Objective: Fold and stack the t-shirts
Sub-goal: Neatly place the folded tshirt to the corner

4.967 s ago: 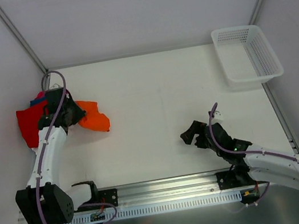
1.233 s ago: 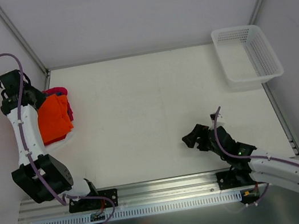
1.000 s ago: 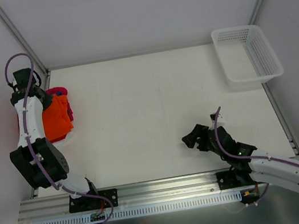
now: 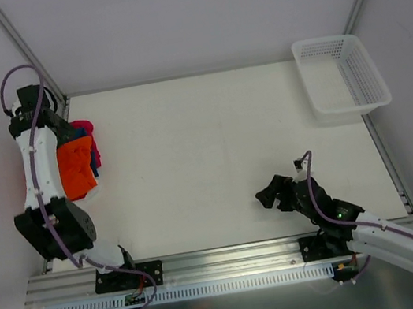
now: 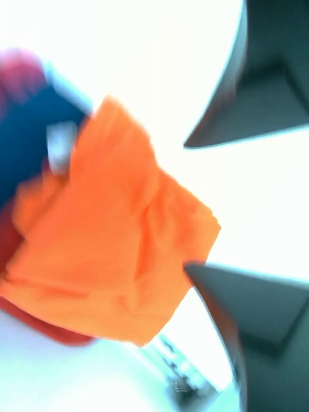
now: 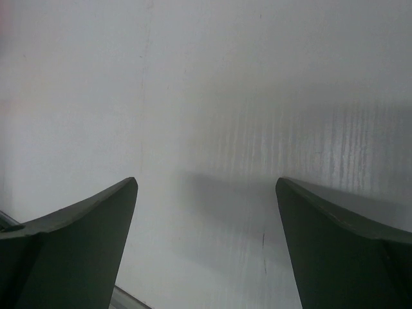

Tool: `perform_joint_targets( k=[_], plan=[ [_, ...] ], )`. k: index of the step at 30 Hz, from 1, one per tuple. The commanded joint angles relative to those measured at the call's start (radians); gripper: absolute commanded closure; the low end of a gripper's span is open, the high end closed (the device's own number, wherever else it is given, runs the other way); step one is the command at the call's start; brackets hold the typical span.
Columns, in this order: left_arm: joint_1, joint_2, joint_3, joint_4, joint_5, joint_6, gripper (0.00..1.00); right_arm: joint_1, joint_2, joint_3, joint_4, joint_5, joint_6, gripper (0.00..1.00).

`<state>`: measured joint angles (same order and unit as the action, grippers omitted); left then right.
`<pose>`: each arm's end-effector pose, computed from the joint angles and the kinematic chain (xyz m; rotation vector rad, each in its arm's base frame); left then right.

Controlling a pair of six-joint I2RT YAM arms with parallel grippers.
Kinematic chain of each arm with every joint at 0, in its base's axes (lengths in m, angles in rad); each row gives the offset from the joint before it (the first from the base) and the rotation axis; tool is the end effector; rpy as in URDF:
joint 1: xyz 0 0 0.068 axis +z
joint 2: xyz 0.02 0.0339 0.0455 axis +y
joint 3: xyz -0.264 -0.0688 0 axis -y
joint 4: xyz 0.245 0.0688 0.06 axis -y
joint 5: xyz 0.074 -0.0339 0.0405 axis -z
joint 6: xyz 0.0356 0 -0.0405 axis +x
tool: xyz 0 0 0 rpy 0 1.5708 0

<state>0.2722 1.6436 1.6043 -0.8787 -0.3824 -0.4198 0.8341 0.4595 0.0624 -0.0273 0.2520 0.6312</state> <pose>0.3349 0.1073 0.3421 -0.9761 2.2371 0.4094 0.0948 0.0913 0.1465 -0.0407 2.0484 0.6893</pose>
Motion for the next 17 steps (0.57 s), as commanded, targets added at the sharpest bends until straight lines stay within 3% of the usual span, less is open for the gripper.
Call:
perform_joint_targets(
  k=[1,4,8,12,17],
  plan=[
    [-0.103,-0.302,0.043,0.001,0.168,0.007,0.17,0.007,0.059,0.101,-0.028,-0.010,-0.106,0.06],
    [-0.165,-0.543,-0.080,0.081,0.365,0.019,0.01,0.008,0.148,0.178,-0.039,-0.002,-0.157,0.02],
    [-0.209,-0.806,-0.366,0.278,0.601,-0.002,0.01,0.008,0.261,0.272,-0.051,-0.010,-0.208,0.01],
    [-0.238,-1.040,-0.639,0.401,0.706,-0.042,0.01,0.020,0.295,0.306,-0.045,-0.026,-0.214,0.01],
    [-0.243,-1.215,-0.719,0.420,0.732,0.065,0.01,0.036,0.196,0.258,-0.032,0.030,-0.234,0.00]
  ],
)
